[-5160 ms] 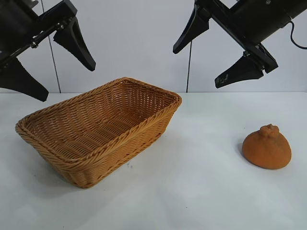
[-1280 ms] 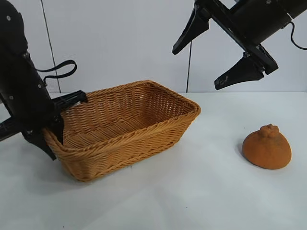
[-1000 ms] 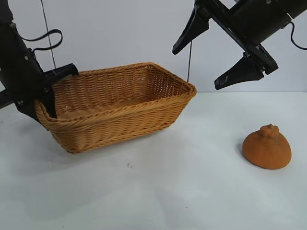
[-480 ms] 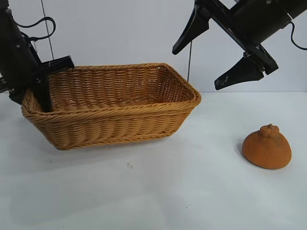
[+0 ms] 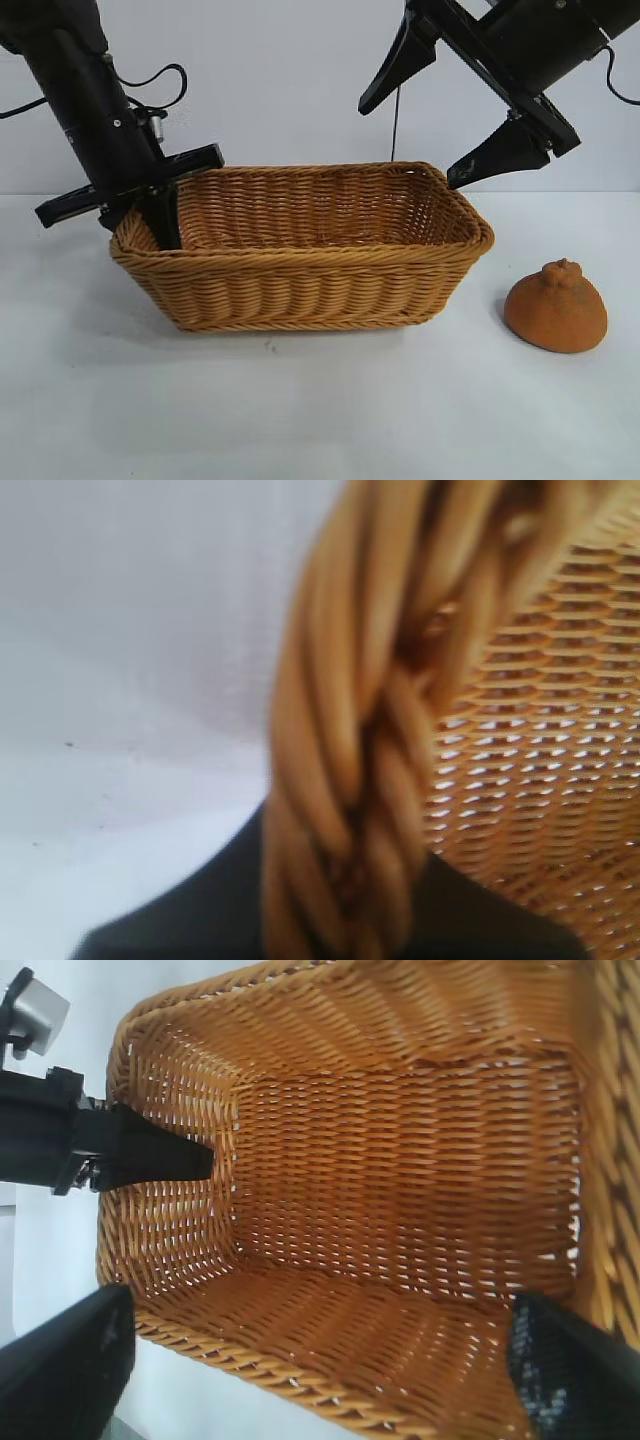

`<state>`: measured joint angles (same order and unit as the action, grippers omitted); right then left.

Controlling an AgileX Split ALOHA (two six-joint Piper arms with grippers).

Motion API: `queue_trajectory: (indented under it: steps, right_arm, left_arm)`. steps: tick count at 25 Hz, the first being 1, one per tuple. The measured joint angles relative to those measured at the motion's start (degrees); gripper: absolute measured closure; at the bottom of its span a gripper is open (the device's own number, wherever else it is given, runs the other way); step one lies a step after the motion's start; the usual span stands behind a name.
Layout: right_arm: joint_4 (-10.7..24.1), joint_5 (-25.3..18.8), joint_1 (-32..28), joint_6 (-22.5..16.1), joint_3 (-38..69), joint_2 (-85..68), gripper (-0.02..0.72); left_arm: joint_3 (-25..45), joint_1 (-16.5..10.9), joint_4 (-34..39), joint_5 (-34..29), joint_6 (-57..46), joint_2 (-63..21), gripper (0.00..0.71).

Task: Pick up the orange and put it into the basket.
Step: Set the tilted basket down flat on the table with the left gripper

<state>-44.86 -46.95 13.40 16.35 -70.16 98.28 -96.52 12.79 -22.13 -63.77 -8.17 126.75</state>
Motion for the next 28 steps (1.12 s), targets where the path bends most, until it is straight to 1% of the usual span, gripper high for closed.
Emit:
queue_trajectory:
  steps: [6, 10, 15, 16, 17, 18, 19, 21, 23, 25, 28]
  right_arm:
    - [0.0, 0.0, 0.0, 0.0, 0.0, 0.0, 0.010]
    - [0.1, 0.0, 0.0, 0.0, 0.0, 0.0, 0.010]
    - [0.2, 0.0, 0.0, 0.0, 0.0, 0.0, 0.010]
    - [0.2, 0.0, 0.0, 0.0, 0.0, 0.0, 0.010]
    - [0.2, 0.0, 0.0, 0.0, 0.0, 0.0, 0.010]
    - [0.3, 0.0, 0.0, 0.0, 0.0, 0.0, 0.010]
    - [0.3, 0.0, 0.0, 0.0, 0.0, 0.0, 0.010]
    - [0.3, 0.0, 0.0, 0.0, 0.0, 0.0, 0.010]
    - [0.3, 0.0, 0.0, 0.0, 0.0, 0.0, 0.010]
    - [0.3, 0.1, 0.0, 0.0, 0.0, 0.0, 0.010]
    - [0.4, 0.3, 0.0, 0.0, 0.0, 0.0, 0.010]
  left_arm:
    - [-0.1, 0.0, 3.1, 0.4, 0.2, 0.8, 0.623]
    - [0.1, 0.0, 3.1, 0.6, 0.2, 3.0, 0.623]
    - [0.1, 0.0, 2.7, 1.3, 0.3, 3.3, 0.623]
    - [0.1, 0.0, 2.7, 1.3, 0.3, 3.3, 0.611]
    - [0.1, 0.0, 2.5, 1.3, 0.2, 3.3, 0.573]
    - [0.1, 0.0, 2.4, 1.3, 0.2, 3.3, 0.504]
    - [0.1, 0.0, 2.3, 1.3, 0.2, 3.2, 0.430]
    - [0.1, 0.0, 2.1, 1.3, 0.2, 3.0, 0.238]
    - [-0.1, 0.0, 2.1, 1.3, 0.2, 2.3, 0.119]
    - [-1.1, 0.0, 2.3, 0.3, 0.2, 1.3, 0.065]
    - [-3.9, 0.0, 4.3, -2.3, 0.2, -0.7, 0.039]
